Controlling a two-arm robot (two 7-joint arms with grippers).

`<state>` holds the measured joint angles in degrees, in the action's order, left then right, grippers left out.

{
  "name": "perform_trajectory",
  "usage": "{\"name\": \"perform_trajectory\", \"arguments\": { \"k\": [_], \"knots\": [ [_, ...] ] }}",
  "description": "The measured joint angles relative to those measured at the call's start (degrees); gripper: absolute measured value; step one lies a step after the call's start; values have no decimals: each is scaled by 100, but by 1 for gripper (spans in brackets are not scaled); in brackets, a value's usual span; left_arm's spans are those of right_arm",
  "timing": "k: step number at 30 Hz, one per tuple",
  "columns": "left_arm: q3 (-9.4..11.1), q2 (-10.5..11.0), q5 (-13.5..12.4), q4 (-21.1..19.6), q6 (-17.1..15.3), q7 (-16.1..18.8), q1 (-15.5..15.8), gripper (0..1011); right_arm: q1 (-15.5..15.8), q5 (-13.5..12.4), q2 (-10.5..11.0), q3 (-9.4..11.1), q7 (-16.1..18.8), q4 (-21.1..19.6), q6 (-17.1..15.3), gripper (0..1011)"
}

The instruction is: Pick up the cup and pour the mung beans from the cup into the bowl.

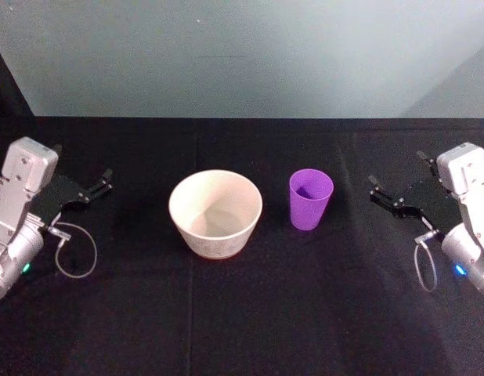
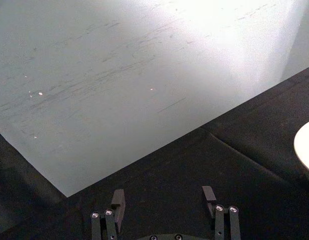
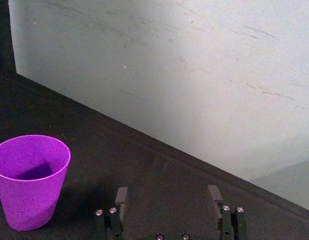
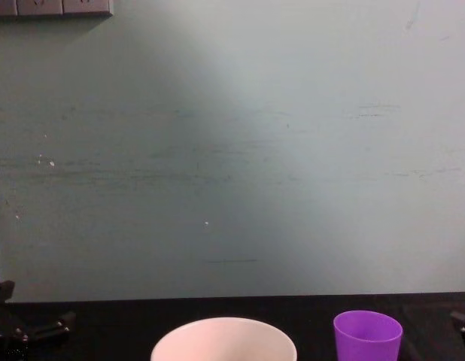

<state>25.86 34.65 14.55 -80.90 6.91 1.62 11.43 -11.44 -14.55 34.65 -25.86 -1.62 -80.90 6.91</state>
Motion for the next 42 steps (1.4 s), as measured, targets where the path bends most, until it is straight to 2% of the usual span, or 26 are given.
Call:
{"name": "perform_trajectory", "arguments": {
  "k": [42],
  "knots": [
    [0, 0, 0, 0, 0, 0, 0, 1000, 0, 0, 0, 0, 0, 0, 0, 1002]
  ]
}}
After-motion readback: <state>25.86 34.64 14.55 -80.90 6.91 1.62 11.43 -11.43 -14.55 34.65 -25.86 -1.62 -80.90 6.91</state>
